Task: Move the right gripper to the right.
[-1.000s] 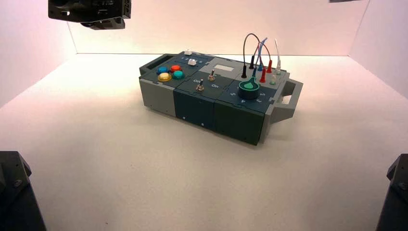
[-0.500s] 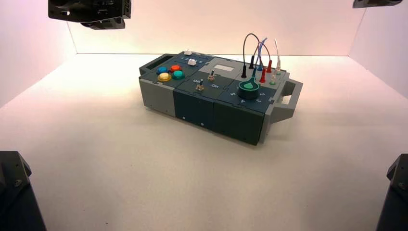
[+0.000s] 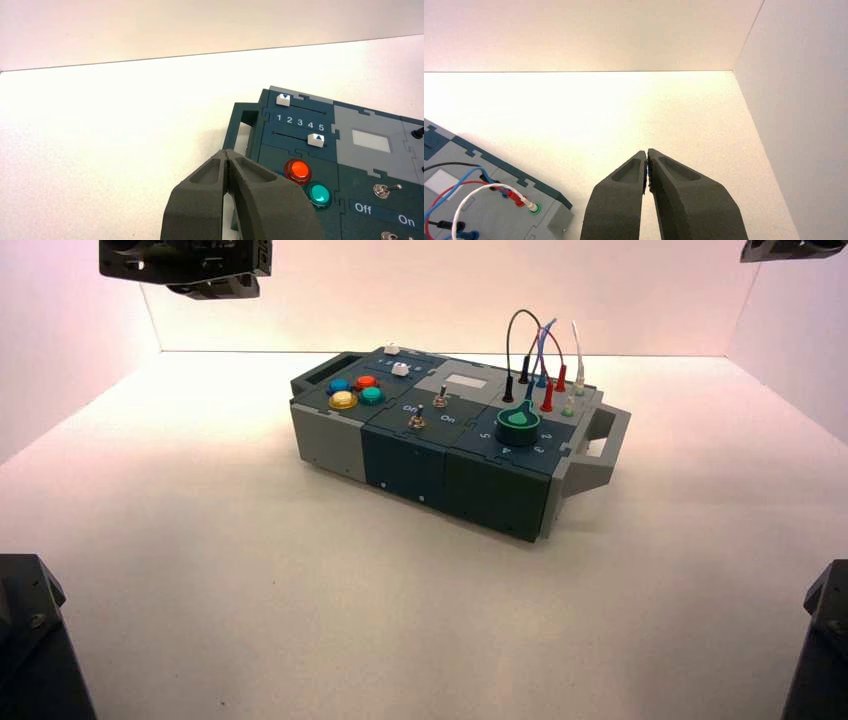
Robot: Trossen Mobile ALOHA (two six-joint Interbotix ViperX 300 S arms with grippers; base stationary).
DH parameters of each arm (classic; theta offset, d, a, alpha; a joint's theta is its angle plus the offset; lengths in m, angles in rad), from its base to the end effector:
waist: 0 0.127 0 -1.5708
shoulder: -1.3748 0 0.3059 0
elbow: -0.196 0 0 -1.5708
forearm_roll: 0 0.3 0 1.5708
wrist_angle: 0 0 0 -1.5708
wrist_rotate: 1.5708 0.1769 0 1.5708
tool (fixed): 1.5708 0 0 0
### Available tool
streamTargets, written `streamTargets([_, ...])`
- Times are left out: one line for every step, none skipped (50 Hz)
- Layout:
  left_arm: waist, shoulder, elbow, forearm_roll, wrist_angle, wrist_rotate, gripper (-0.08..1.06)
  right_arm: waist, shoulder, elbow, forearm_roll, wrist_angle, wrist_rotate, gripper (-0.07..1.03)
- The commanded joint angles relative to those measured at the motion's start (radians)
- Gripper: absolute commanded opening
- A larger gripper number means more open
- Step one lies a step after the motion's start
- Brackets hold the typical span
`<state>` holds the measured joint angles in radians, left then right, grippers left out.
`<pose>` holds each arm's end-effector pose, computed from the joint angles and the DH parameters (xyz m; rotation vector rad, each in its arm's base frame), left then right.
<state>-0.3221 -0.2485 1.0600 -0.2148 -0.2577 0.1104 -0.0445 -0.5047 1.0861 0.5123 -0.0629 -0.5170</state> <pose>0.3257 -0.0986 0.1211 0.0105 0.5630 -0.2334 0.3101 -0.0193 0.1648 -0.0018 0.5269 -0.0721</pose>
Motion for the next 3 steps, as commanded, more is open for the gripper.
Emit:
streamTargets([0.000, -0.020, -0.023, 0.003, -0.005, 0.003, -0.03, -0.002, -0.011, -0.014, 0.006, -0.006, 0.003, 0.01])
streamTargets([0.000, -0.018, -0.023, 0.003, -0.005, 0.003, -0.03, -0.002, -0.011, -0.014, 0.006, -0.006, 0.005, 0.01])
streamTargets([0.000, -0.018, -0.023, 0.003, -0.005, 0.003, -0.03, -0.002, -0.011, -0.014, 0.006, -0.006, 0.003, 0.01])
